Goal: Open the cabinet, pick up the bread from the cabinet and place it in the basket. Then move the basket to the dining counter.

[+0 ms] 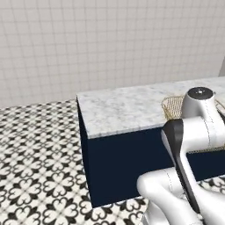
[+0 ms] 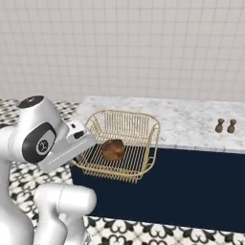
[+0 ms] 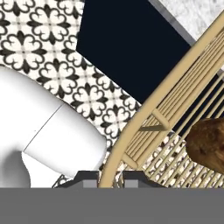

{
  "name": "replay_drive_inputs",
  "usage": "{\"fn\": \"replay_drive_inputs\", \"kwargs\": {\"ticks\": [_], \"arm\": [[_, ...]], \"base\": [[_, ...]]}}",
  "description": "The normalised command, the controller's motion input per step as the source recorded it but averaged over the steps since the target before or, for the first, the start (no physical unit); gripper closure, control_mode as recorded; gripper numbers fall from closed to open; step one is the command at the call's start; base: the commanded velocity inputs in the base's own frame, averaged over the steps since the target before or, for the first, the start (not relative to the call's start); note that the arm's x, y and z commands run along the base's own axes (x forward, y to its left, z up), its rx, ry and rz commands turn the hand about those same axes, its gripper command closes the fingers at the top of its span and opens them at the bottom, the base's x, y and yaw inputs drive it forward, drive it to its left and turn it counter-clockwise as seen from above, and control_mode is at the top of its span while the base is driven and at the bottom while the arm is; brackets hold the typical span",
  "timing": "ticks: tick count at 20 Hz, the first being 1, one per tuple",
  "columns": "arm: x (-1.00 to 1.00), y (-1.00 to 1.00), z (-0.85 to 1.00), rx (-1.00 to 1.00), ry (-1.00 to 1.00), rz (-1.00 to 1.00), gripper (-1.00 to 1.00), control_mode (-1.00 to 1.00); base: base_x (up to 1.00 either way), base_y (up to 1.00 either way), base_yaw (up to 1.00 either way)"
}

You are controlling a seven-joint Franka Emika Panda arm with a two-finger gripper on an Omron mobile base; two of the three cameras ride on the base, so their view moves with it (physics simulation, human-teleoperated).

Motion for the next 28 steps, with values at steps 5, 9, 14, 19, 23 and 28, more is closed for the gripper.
{"fn": "replay_drive_inputs", "kwargs": {"ticks": [5, 9, 14, 19, 23, 28], "arm": [[0.00, 0.00, 0.00, 0.00, 0.00, 0.00, 1.00, 1.00], [0.00, 0.00, 0.00, 0.00, 0.00, 0.00, 1.00, 1.00], [0.00, 0.00, 0.00, 0.00, 0.00, 0.00, 1.00, 1.00], [0.52, 0.00, -0.01, 0.00, 0.08, 0.00, 1.00, -1.00], [1.00, 0.00, -0.03, 0.00, 0.12, 0.00, 1.00, -1.00], [1.00, 0.00, -0.33, 0.00, 0.00, 0.00, 1.00, -1.00]], "base": [[0.51, 0.40, 0.00], [0.81, 0.00, 0.00], [0.80, 0.00, 0.00], [0.15, 0.00, -0.01], [0.00, 0.00, 0.00], [0.00, 0.00, 0.00]]}}
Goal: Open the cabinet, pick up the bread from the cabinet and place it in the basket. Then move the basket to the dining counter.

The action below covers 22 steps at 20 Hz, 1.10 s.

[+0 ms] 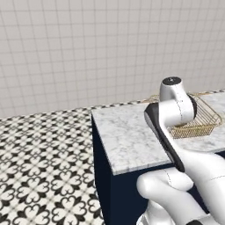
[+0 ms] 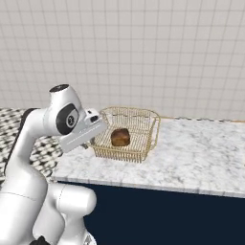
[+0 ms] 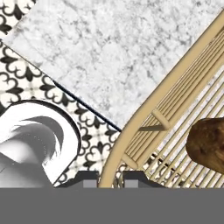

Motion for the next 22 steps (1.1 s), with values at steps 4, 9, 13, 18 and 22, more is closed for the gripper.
{"fn": "replay_drive_inputs", "kwargs": {"ticks": [4, 9, 13, 18, 22], "arm": [[1.00, 0.00, -0.66, 0.00, 0.00, 0.00, 1.00, -1.00], [1.00, -0.06, -0.79, 0.00, -0.05, 0.00, 1.00, -1.00], [0.66, 0.00, -0.70, 0.05, -0.01, 0.00, 1.00, -1.00], [0.45, 0.00, -0.81, 0.00, 0.06, 0.00, 1.00, -1.00], [0.21, 0.01, -0.61, 0.00, 0.00, 0.00, 1.00, -1.00]], "base": [[0.00, 0.00, 0.00], [0.00, 0.00, 0.00], [0.00, 0.00, 0.00], [0.00, 0.00, 0.00], [0.00, 0.00, 0.00]]}}
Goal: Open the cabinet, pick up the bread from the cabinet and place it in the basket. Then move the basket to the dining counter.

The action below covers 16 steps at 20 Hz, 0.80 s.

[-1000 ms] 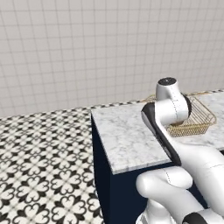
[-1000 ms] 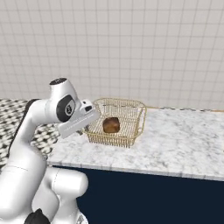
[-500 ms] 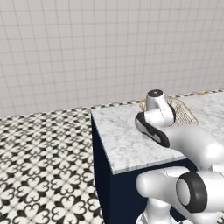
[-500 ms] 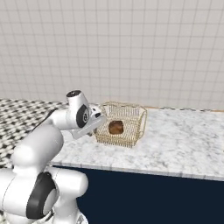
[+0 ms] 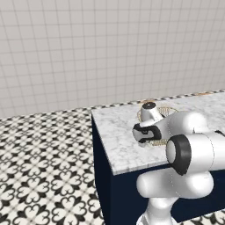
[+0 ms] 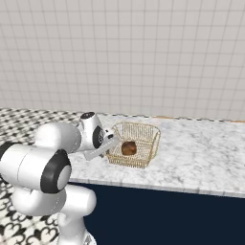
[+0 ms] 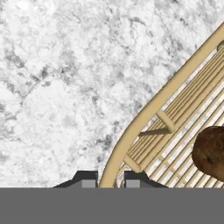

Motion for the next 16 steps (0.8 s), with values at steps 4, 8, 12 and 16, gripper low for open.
{"fn": "replay_drive_inputs", "kwargs": {"ticks": [4, 8, 12, 16], "arm": [[0.04, 0.05, -0.38, 0.02, 0.01, 0.00, 1.00, -1.00], [0.00, 0.04, -0.14, 0.01, 0.01, 0.00, -1.00, -1.00], [0.00, -0.13, 0.25, -0.01, -0.05, -0.14, -1.00, -1.00], [-0.21, 0.01, 1.00, -0.07, -0.17, -0.16, -1.00, -1.00]], "base": [[0.00, 0.00, 0.00], [0.00, 0.00, 0.00], [0.00, 0.00, 0.00], [0.00, 0.00, 0.00]]}}
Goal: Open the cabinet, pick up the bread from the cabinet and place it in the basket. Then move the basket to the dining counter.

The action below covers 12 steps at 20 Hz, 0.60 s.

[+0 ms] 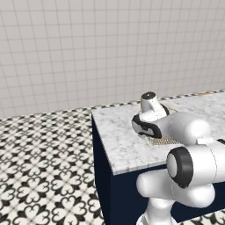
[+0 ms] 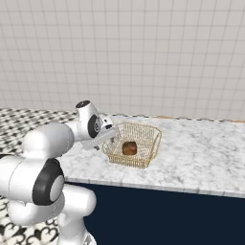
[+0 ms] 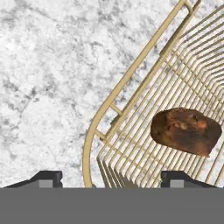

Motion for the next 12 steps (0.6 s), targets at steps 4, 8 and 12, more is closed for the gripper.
{"fn": "replay_drive_inputs", "kwargs": {"ticks": [4, 8, 12], "arm": [[-0.54, 0.49, 1.00, -0.08, -0.18, -0.09, -1.00, -1.00], [-0.68, 0.47, 1.00, 0.00, -0.13, -0.23, -1.00, -1.00], [-0.63, 0.78, 1.00, 0.00, -0.04, -0.20, -1.00, -1.00]], "base": [[0.00, 0.00, 0.00], [0.00, 0.00, 0.00], [0.00, 0.00, 0.00]]}}
